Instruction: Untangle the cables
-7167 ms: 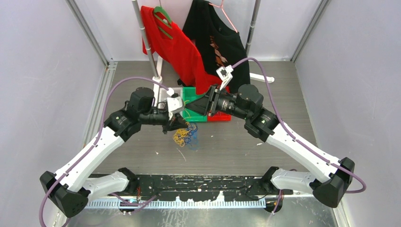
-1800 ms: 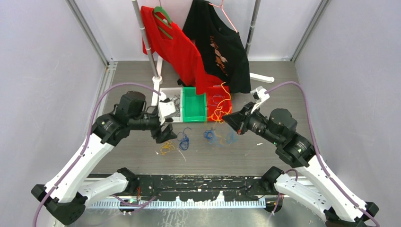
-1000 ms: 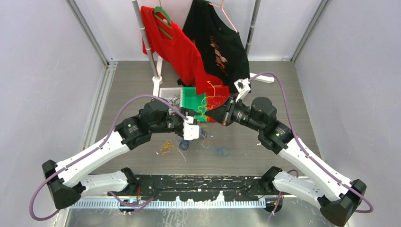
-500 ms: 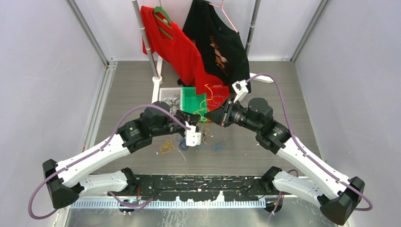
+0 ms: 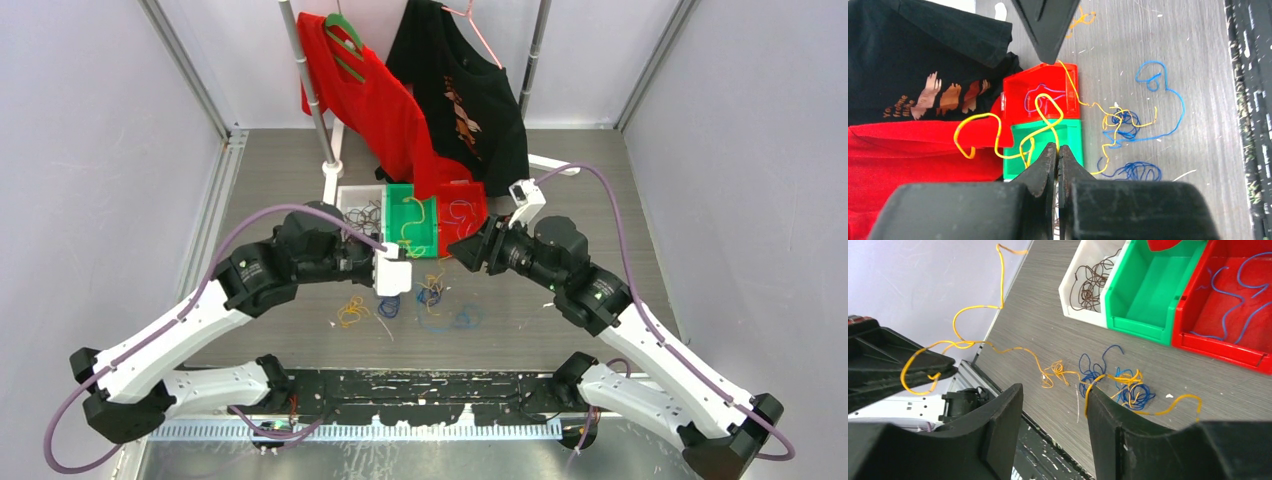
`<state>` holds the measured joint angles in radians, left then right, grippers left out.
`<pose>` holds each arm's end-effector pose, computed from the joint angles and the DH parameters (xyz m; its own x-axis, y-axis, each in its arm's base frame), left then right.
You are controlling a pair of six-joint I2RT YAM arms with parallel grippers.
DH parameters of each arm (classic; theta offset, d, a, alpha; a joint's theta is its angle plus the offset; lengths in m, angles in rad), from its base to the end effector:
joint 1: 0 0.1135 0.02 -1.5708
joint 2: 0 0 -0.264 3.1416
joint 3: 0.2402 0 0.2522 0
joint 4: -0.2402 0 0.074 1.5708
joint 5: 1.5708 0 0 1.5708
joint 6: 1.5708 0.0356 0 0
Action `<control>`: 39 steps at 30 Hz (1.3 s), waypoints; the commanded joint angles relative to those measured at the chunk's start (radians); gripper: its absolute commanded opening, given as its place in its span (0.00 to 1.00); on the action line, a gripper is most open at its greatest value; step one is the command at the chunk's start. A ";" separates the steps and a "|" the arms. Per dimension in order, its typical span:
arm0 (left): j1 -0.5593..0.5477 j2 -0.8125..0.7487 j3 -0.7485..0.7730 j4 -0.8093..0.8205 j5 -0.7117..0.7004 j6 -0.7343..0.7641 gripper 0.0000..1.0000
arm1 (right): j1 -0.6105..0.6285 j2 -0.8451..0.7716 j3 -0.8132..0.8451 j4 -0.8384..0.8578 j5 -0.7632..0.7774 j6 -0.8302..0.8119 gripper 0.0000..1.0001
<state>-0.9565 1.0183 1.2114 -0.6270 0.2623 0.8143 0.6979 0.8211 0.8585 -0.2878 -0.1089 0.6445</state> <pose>0.1127 -0.1759 0.3985 0.5063 0.5008 -0.7021 0.8110 0.0003 0.5850 0.1420 0.1242 0.3487 -0.5840 0.2897 -0.7583 -0.4611 0.6504 0.6036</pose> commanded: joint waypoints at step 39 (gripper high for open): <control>-0.004 0.000 0.813 -0.290 -0.241 0.254 0.00 | -0.003 0.164 -0.034 -0.408 0.656 -0.060 0.02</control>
<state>-0.9565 1.0668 2.0090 -0.8856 0.1242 0.9539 0.7055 1.0424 0.7910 -0.6777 0.3977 0.5278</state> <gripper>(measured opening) 0.010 0.073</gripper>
